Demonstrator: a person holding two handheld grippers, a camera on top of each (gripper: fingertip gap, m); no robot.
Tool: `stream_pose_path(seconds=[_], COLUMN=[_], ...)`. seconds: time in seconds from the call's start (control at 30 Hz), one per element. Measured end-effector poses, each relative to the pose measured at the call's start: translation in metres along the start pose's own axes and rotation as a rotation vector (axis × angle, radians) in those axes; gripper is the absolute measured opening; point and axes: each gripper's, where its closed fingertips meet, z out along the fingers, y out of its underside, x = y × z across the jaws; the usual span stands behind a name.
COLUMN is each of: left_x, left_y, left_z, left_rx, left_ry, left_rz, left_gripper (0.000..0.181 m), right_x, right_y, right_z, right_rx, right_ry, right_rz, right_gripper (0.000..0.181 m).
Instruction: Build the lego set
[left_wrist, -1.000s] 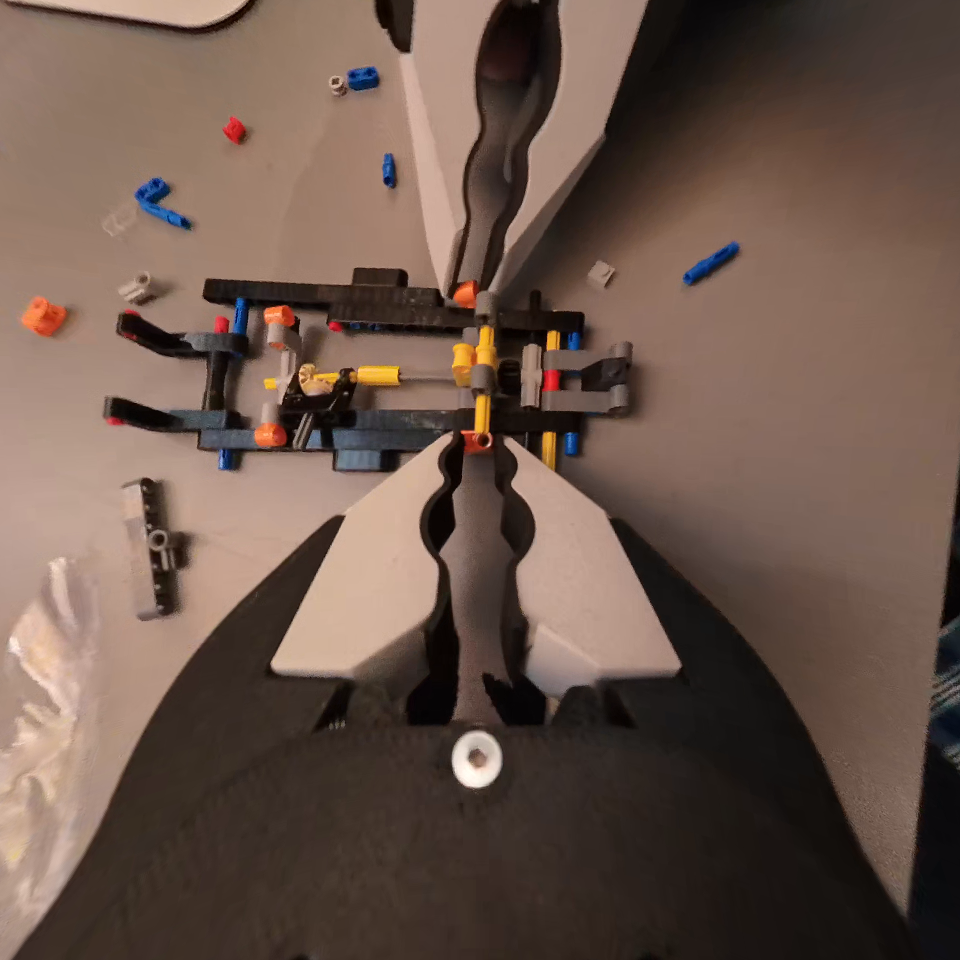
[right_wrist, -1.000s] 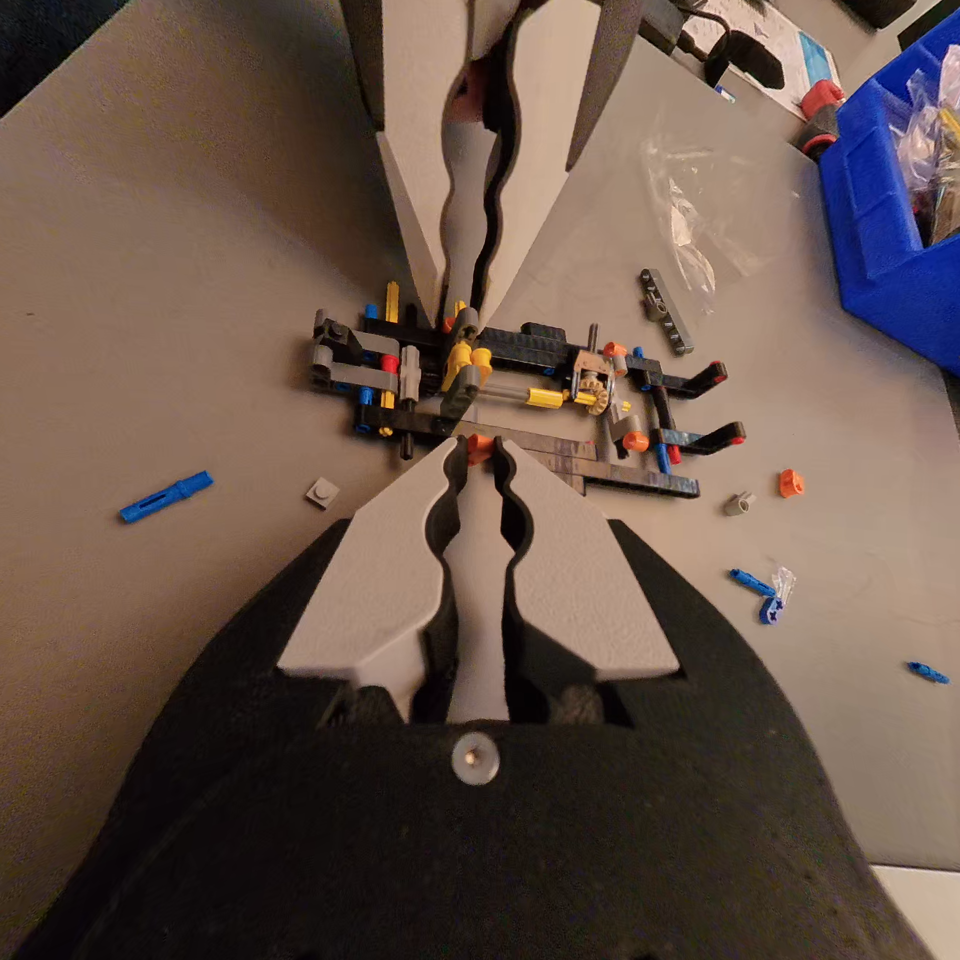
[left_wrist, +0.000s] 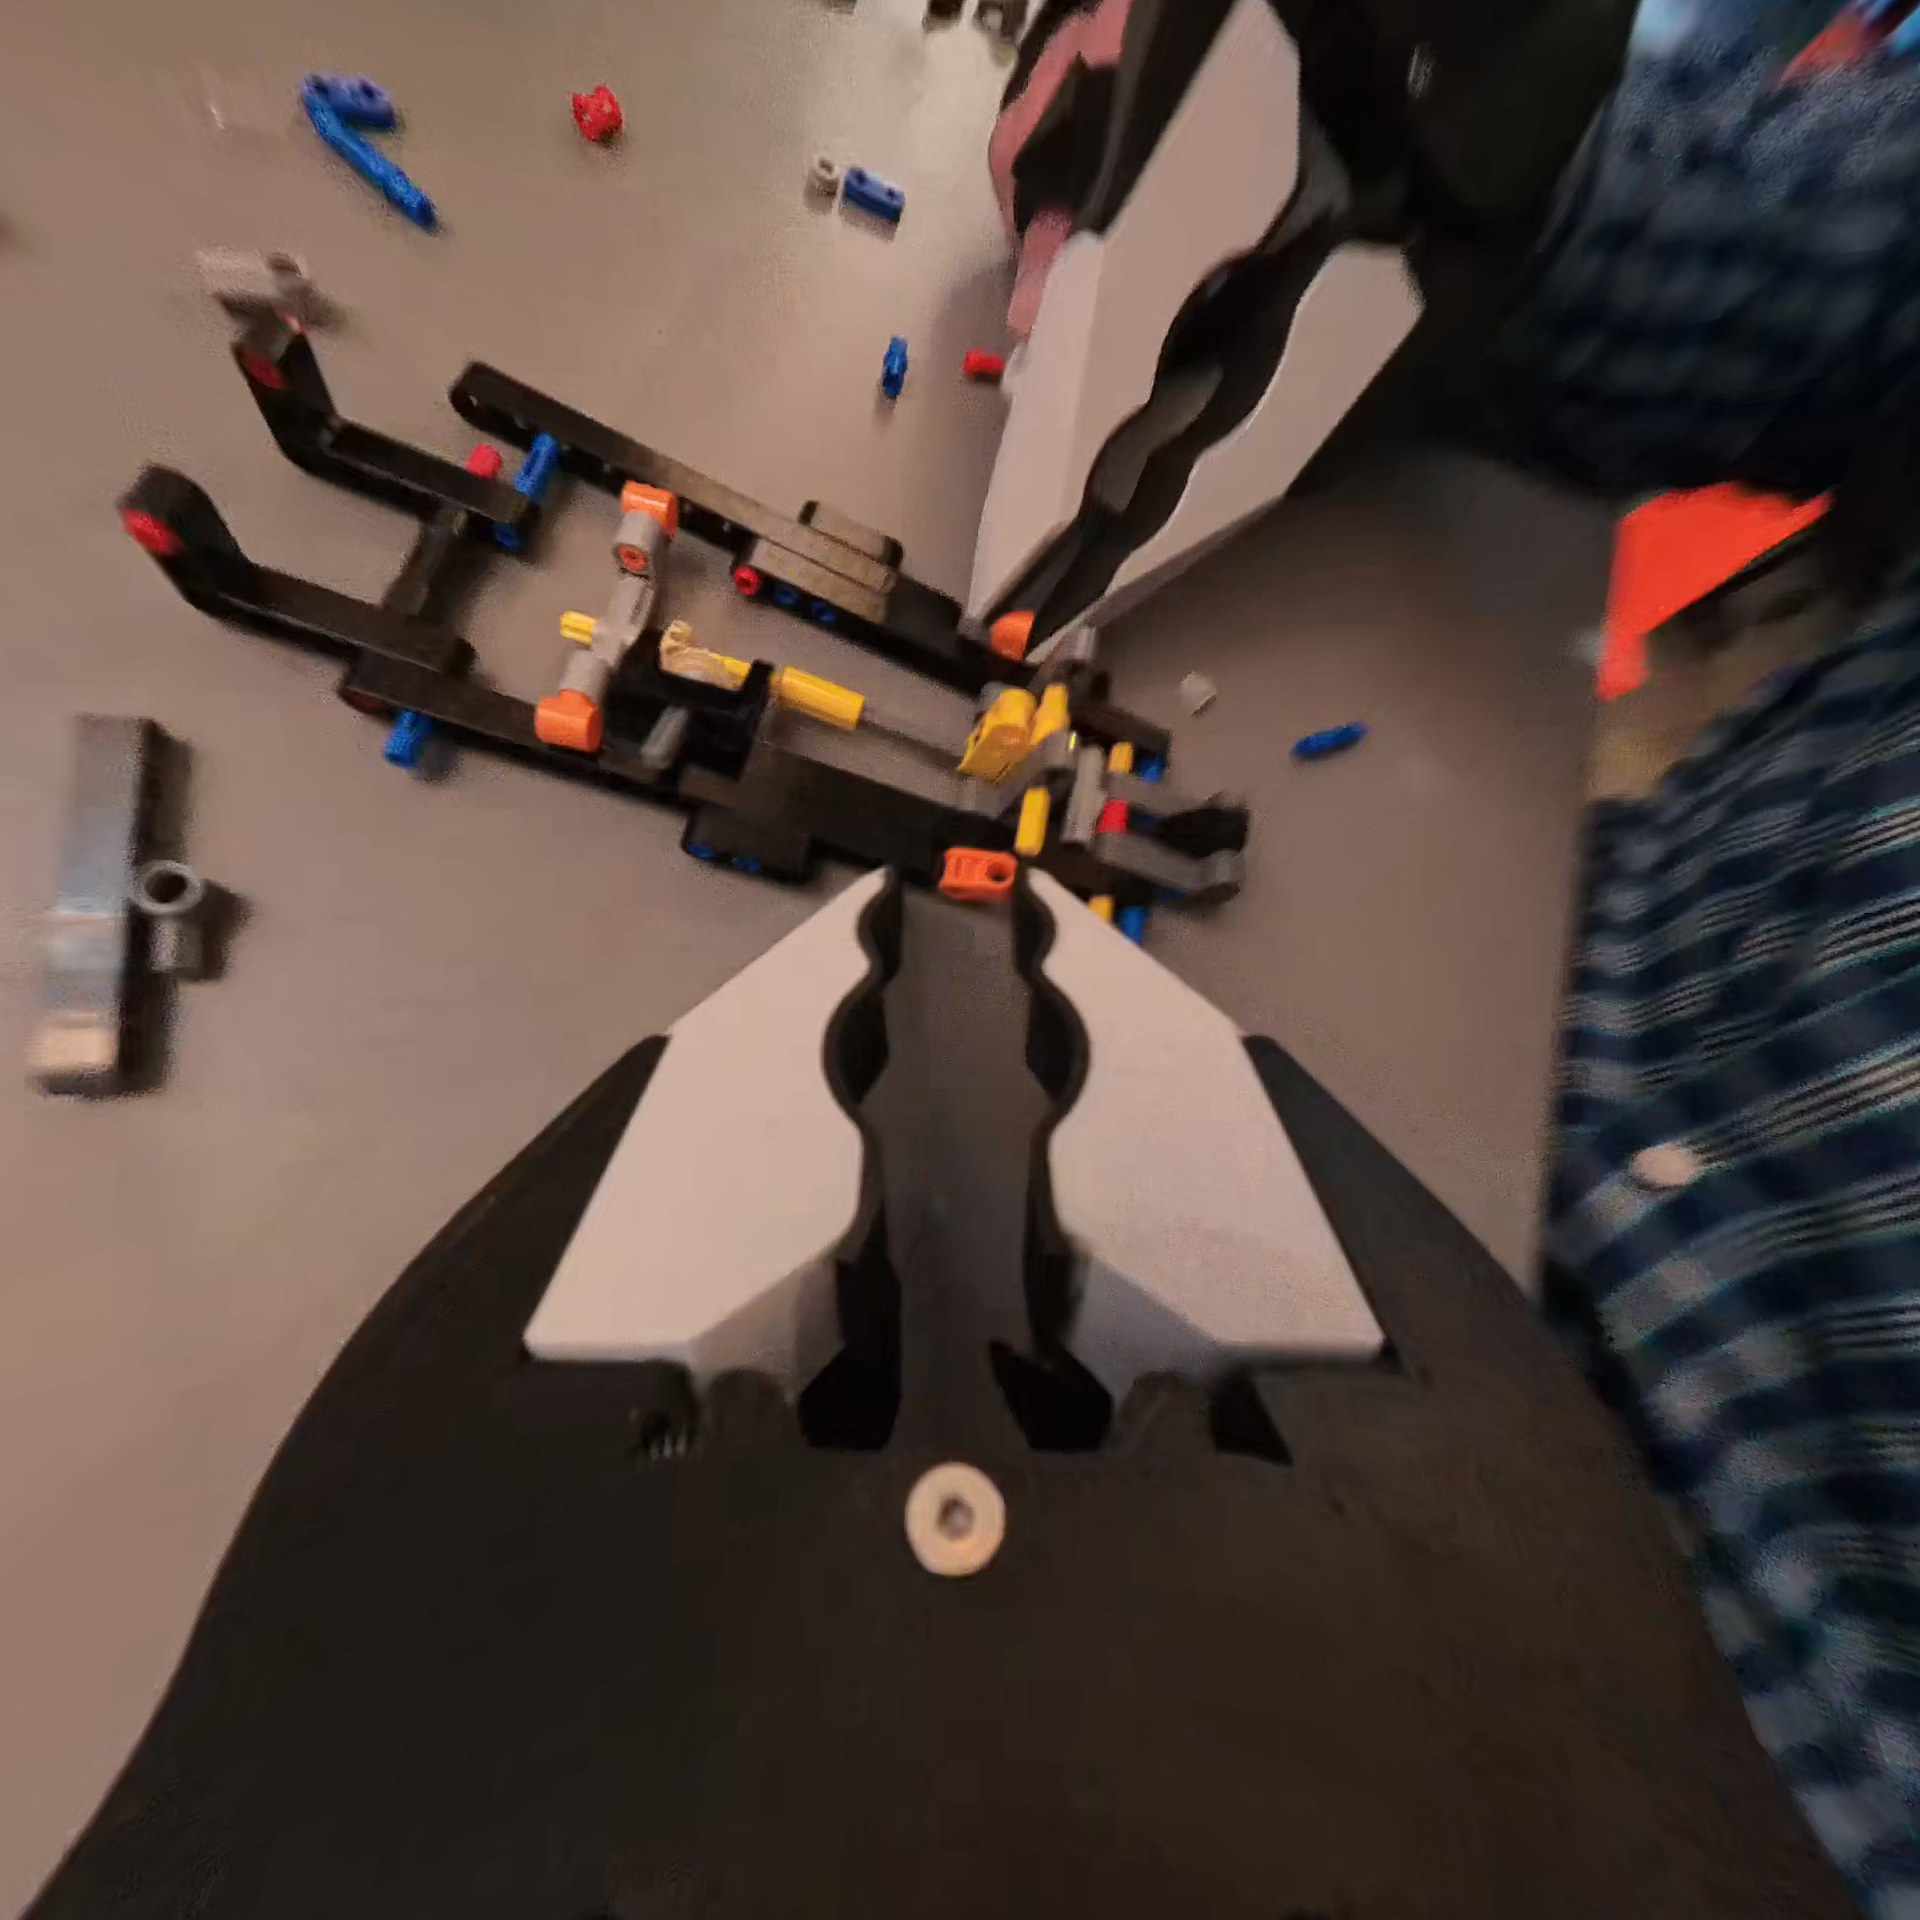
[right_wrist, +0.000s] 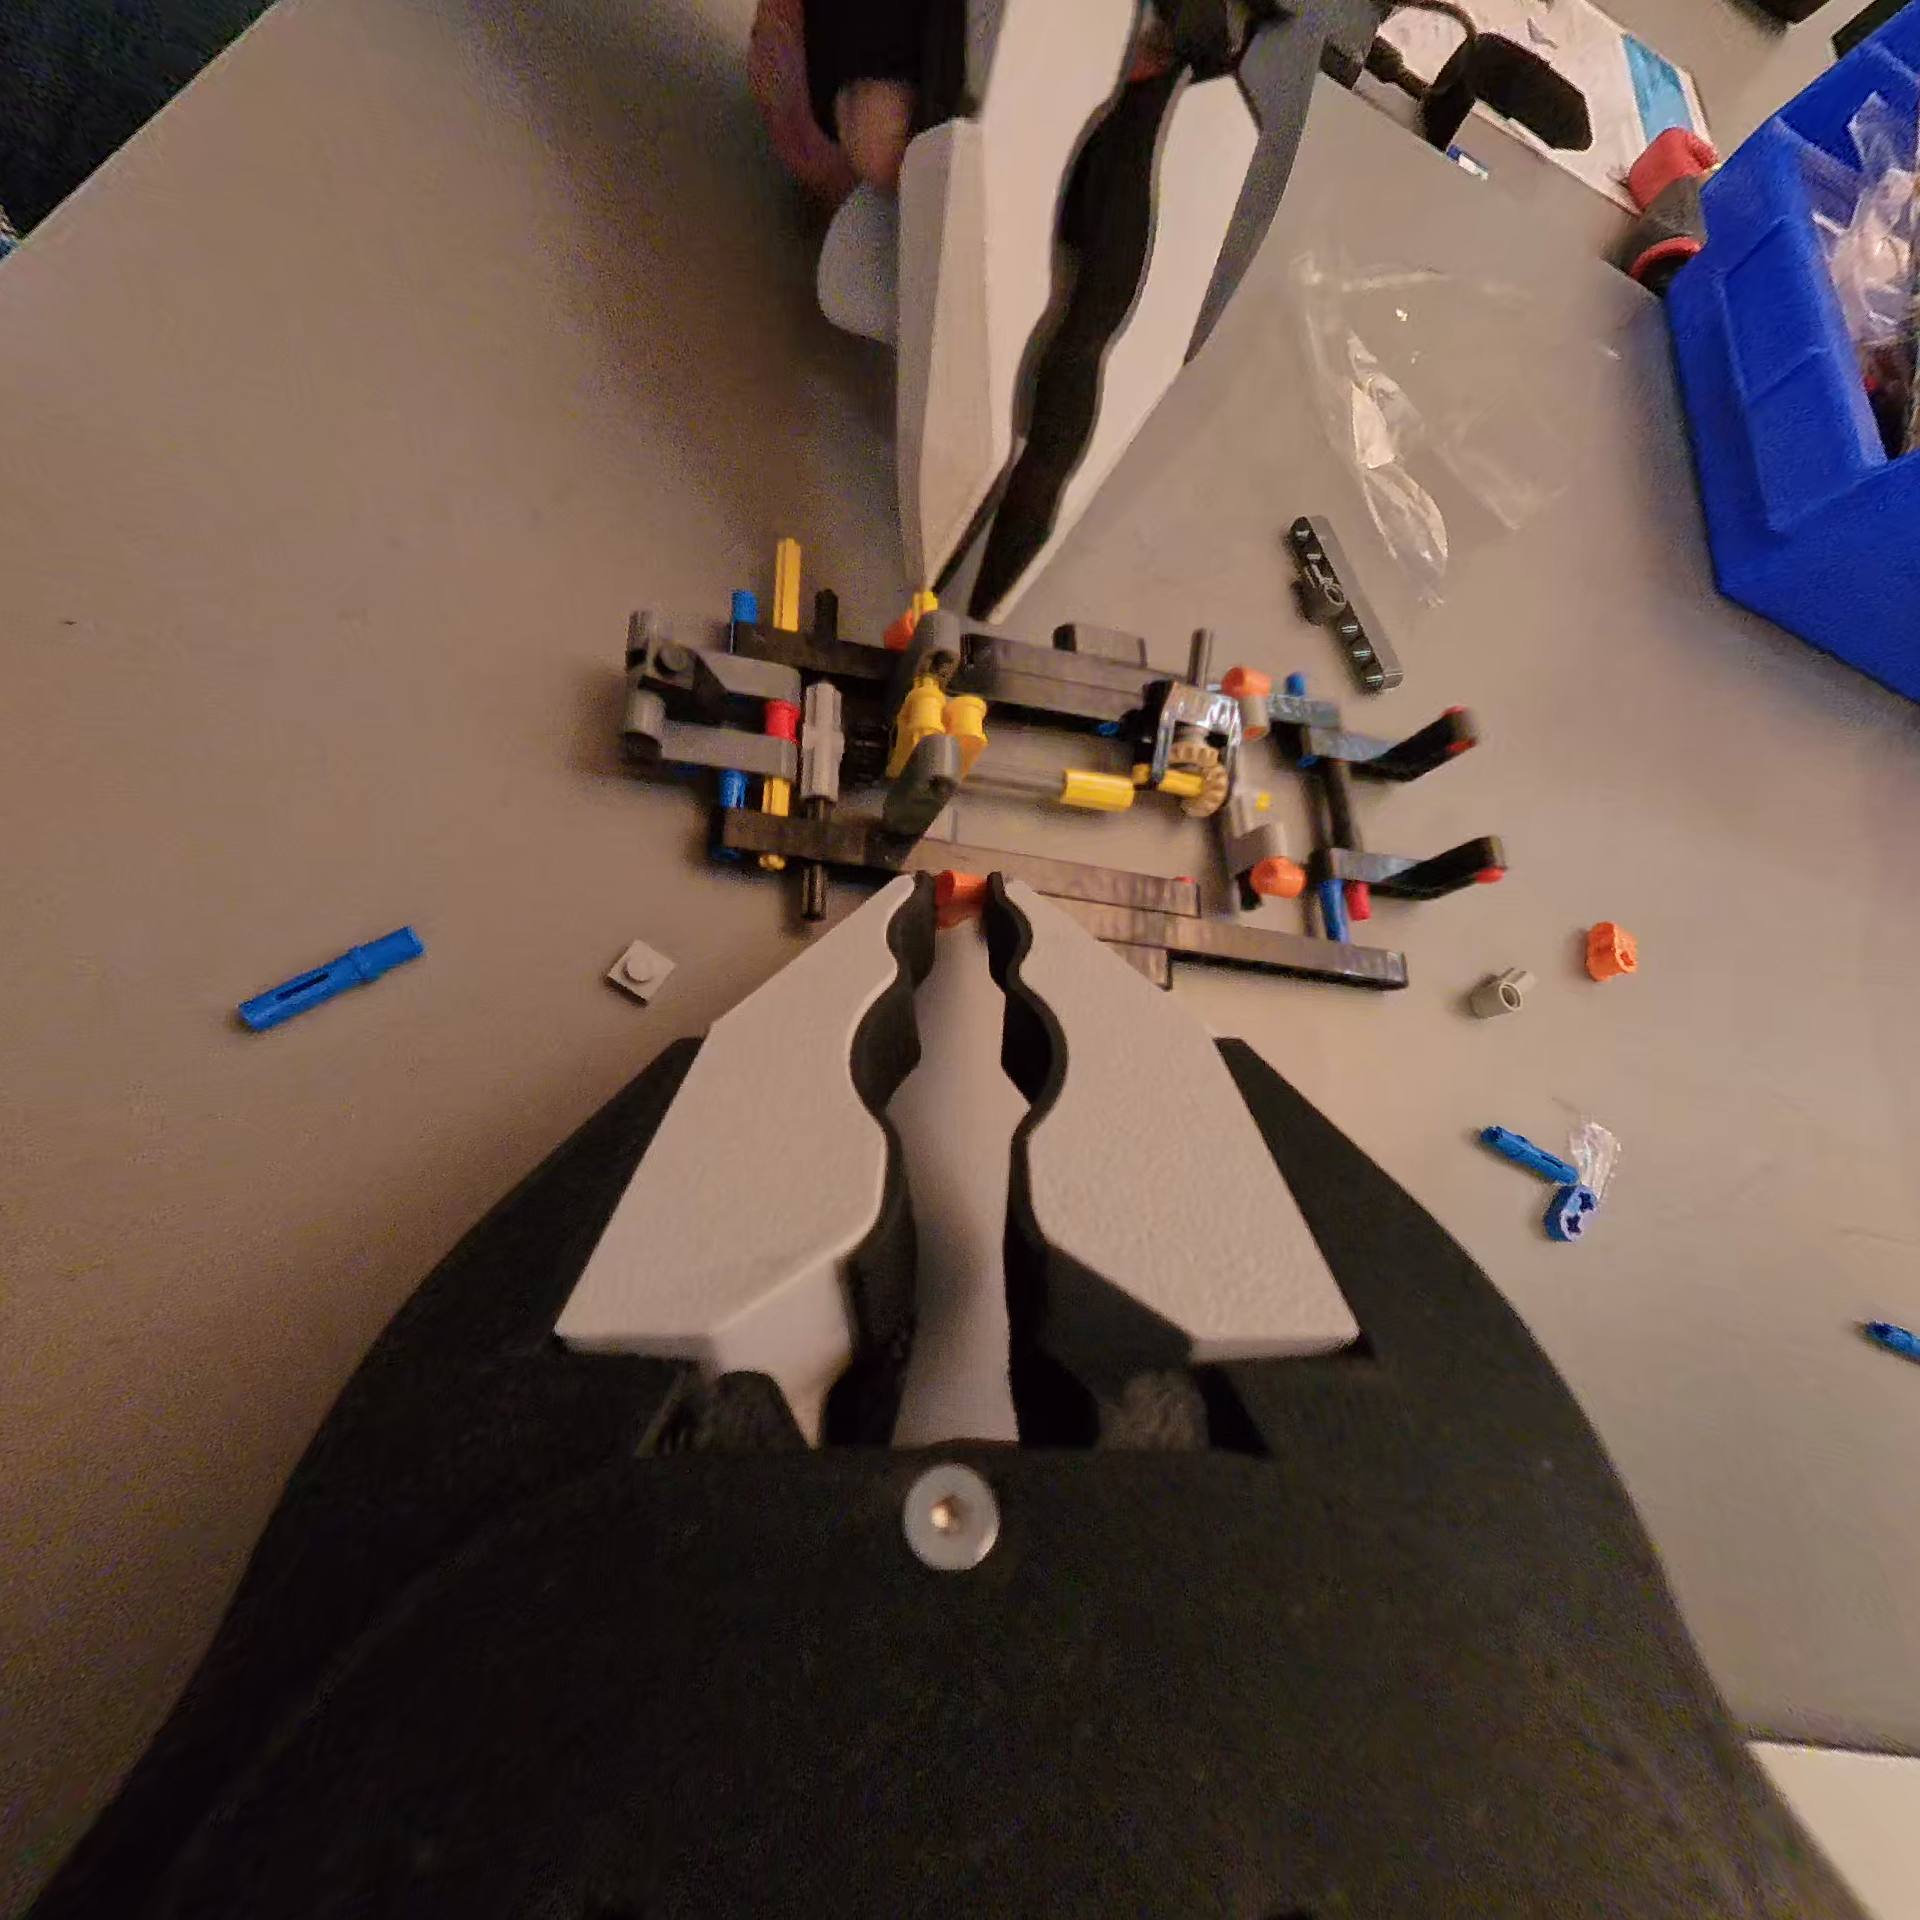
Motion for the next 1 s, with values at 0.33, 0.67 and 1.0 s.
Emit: stream_pose_path(seconds=[0.33,0.67,1.0], left_x=[-0.008,-0.007,-0.006], left_y=[0.007,0.001,-0.002], left_z=[0.006,0.008,0.015], left_rx=[-0.11,-0.105,-0.085], left_ry=[-0.239,-0.312,-0.212], left_rz=[0.455,0.723,0.564], left_gripper=[0.034,0.024,0.01], right_x=[0.0,0.001,0.005], right_y=[-0.001,0.0,0.0], right_z=[0.001,0.0,-0.002], right_rx=[0.001,0.0,0.008], right_ry=[-0.012,-0.006,0.004], right_rz=[0.001,0.0,0.009], right_gripper=[0.007,0.007,0.007])
